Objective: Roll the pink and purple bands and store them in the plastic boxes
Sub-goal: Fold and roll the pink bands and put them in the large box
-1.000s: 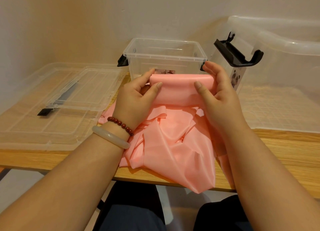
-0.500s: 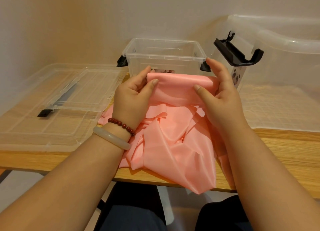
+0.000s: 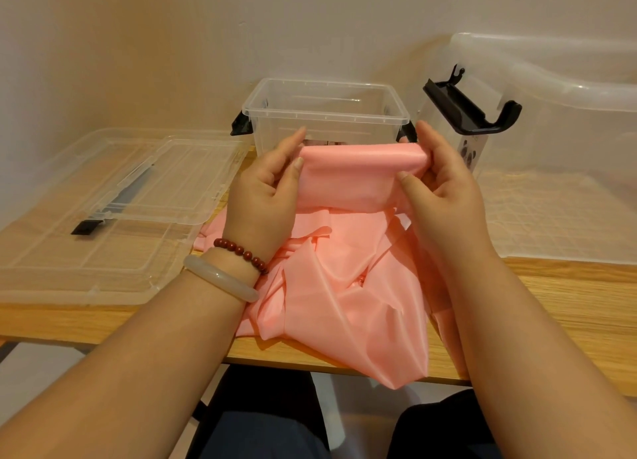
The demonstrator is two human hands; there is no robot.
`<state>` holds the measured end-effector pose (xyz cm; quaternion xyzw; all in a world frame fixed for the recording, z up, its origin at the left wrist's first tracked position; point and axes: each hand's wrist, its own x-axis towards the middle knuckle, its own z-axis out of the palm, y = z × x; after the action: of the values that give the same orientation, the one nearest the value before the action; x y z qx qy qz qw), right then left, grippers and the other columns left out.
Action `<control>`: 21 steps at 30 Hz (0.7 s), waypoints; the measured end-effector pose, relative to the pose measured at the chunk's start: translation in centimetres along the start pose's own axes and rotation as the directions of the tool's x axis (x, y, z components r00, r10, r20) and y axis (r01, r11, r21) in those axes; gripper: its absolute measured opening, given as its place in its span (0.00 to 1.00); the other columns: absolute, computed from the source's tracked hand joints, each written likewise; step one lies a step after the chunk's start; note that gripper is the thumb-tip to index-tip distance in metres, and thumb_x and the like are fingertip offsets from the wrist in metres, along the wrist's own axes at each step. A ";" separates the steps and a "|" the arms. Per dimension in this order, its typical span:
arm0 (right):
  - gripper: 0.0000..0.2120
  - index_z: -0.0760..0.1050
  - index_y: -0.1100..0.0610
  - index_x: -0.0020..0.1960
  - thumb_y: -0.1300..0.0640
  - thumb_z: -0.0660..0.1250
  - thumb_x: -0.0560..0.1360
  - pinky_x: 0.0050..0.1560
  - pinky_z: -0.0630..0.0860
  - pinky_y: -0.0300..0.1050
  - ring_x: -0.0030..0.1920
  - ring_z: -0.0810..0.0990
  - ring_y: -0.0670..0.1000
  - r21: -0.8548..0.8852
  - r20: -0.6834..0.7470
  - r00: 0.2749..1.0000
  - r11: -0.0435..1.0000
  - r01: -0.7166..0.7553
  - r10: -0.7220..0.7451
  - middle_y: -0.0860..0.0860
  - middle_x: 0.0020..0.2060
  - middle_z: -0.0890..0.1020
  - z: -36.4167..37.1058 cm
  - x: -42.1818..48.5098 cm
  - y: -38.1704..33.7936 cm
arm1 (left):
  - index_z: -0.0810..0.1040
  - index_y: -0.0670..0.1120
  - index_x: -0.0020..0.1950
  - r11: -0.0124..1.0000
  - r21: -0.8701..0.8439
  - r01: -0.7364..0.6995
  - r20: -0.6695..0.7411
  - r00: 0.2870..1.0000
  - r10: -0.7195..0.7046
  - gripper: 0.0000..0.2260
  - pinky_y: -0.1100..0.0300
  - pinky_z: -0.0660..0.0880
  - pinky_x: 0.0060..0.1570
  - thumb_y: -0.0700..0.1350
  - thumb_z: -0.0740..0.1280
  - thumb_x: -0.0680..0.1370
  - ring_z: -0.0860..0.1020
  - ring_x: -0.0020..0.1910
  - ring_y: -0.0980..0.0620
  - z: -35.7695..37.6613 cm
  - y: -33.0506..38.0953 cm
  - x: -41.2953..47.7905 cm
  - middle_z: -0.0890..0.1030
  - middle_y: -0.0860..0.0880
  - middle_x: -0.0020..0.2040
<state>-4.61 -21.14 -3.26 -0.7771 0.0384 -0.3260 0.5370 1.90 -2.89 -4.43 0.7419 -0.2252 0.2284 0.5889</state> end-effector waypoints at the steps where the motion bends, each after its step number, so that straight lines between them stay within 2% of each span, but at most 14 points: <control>1: 0.25 0.69 0.42 0.69 0.63 0.64 0.78 0.67 0.73 0.49 0.65 0.74 0.40 0.003 -0.018 1.000 1.000 0.011 -0.011 0.41 0.66 0.75 0.0 0.0 -0.1 | 0.75 0.57 0.62 1.000 -0.001 -0.002 -0.017 1.000 0.002 0.15 0.73 0.70 0.57 0.40 0.63 0.81 0.76 0.56 0.68 0.0 0.0 0.0 0.78 0.64 0.54; 4: 0.19 0.72 0.35 0.56 0.60 0.66 0.77 0.56 0.79 0.49 0.54 0.79 0.42 -0.033 -0.067 0.997 0.999 0.035 -0.037 0.40 0.54 0.80 -0.1 0.1 -0.3 | 0.77 0.57 0.58 0.999 -0.028 0.027 -0.051 0.998 -0.028 0.13 0.74 0.71 0.54 0.40 0.64 0.80 0.76 0.54 0.69 -0.1 0.3 0.0 0.78 0.64 0.51; 6: 0.17 0.73 0.35 0.54 0.59 0.67 0.77 0.54 0.80 0.49 0.52 0.80 0.44 -0.041 -0.085 0.996 0.999 0.030 -0.033 0.42 0.51 0.81 -0.2 0.3 -0.2 | 0.76 0.55 0.59 0.998 -0.047 0.034 -0.042 0.998 -0.036 0.13 0.74 0.71 0.53 0.39 0.65 0.79 0.76 0.53 0.71 -0.2 0.6 0.0 0.78 0.64 0.52; 11: 0.11 0.75 0.41 0.55 0.56 0.67 0.78 0.53 0.80 0.46 0.51 0.80 0.42 -0.039 -0.085 0.996 0.999 0.008 -0.011 0.41 0.50 0.81 -0.3 0.3 -0.2 | 0.75 0.48 0.66 0.997 -0.060 0.042 -0.007 0.999 -0.043 0.17 0.76 0.70 0.52 0.37 0.67 0.78 0.75 0.51 0.75 -0.1 0.4 0.0 0.76 0.65 0.52; 16: 0.12 0.77 0.46 0.61 0.53 0.68 0.78 0.54 0.79 0.42 0.51 0.80 0.41 -0.075 -0.095 0.995 0.997 0.000 -0.007 0.43 0.51 0.81 -0.2 0.4 -0.2 | 0.74 0.57 0.61 0.998 -0.036 0.050 -0.054 0.997 -0.052 0.14 0.71 0.73 0.56 0.43 0.67 0.79 0.76 0.54 0.70 -0.2 0.0 0.2 0.78 0.63 0.54; 18: 0.16 0.76 0.46 0.65 0.53 0.69 0.78 0.55 0.80 0.44 0.53 0.79 0.42 -0.078 -0.097 0.995 0.997 0.003 -0.010 0.46 0.56 0.80 -0.2 0.4 -0.2 | 0.76 0.62 0.57 0.997 -0.041 0.067 -0.060 0.996 -0.069 0.12 0.69 0.74 0.53 0.45 0.67 0.79 0.78 0.52 0.66 -0.2 0.1 0.2 0.79 0.64 0.50; 21: 0.21 0.72 0.41 0.65 0.56 0.71 0.76 0.56 0.80 0.47 0.56 0.80 0.43 0.010 -0.045 0.999 1.000 0.023 -0.023 0.45 0.61 0.78 -0.3 0.2 -0.3 | 0.76 0.64 0.52 0.999 -0.017 0.050 -0.061 0.997 -0.051 0.11 0.71 0.74 0.48 0.46 0.66 0.80 0.78 0.48 0.65 -0.4 0.3 0.2 0.80 0.62 0.47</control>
<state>-4.68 -21.32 -2.86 -0.7671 0.0399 -0.3500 0.5362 1.85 -2.61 -3.95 0.7353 -0.1902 0.2342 0.6069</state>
